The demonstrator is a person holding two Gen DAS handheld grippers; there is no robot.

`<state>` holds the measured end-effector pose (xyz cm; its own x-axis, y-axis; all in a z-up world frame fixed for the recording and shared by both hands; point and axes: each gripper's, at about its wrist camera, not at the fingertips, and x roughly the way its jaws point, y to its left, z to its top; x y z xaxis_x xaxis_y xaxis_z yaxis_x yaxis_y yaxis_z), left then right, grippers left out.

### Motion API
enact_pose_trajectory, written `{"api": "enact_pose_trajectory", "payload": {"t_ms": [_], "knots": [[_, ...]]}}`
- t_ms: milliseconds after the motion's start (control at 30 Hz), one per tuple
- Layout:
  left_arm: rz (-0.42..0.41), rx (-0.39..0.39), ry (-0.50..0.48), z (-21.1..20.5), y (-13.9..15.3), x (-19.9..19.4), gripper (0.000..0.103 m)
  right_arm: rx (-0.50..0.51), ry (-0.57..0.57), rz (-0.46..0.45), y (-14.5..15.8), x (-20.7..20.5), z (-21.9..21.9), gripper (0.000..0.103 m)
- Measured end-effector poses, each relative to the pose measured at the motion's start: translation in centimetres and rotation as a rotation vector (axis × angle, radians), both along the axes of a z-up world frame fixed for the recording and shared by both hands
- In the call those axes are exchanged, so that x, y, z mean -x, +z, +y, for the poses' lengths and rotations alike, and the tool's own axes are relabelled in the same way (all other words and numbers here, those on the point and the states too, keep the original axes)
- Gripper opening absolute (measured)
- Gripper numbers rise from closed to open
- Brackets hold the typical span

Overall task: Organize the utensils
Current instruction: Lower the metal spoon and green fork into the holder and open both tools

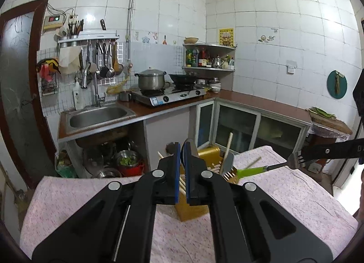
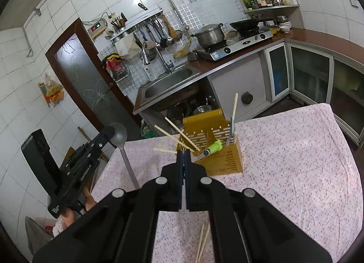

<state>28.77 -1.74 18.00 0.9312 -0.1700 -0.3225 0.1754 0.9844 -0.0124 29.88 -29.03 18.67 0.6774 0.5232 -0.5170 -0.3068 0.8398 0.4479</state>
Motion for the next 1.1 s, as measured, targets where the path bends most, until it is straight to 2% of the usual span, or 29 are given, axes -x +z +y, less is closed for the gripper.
{"api": "enact_pose_trajectory", "payload": {"t_ms": [300,567,733,833,1100], "knots": [[-0.07,-0.03,0.019,-0.8,1.2,-3.0,0.002,-0.02,-0.007,0.043,-0.9,-3.3,-0.8,0.001],[-0.091,-0.032,0.03,-0.6,0.2,-5.3,0.002,-0.023,-0.014,0.1,-2.8,-6.3,-0.6,0.001],[-0.135,-0.081,0.051,-1.1,-0.4,-7.0,0.002,-0.015,-0.024,0.152,-3.7,-7.9,-0.4,0.001],[-0.138,-0.071,0.054,-1.3,-0.8,-8.2,0.002,-0.017,-0.033,0.175,-4.1,-9.2,-0.3,0.001],[-0.17,-0.085,0.067,-2.1,-2.3,-11.6,0.002,-0.004,-0.039,0.188,-5.3,-11.6,0.2,0.001]]}}
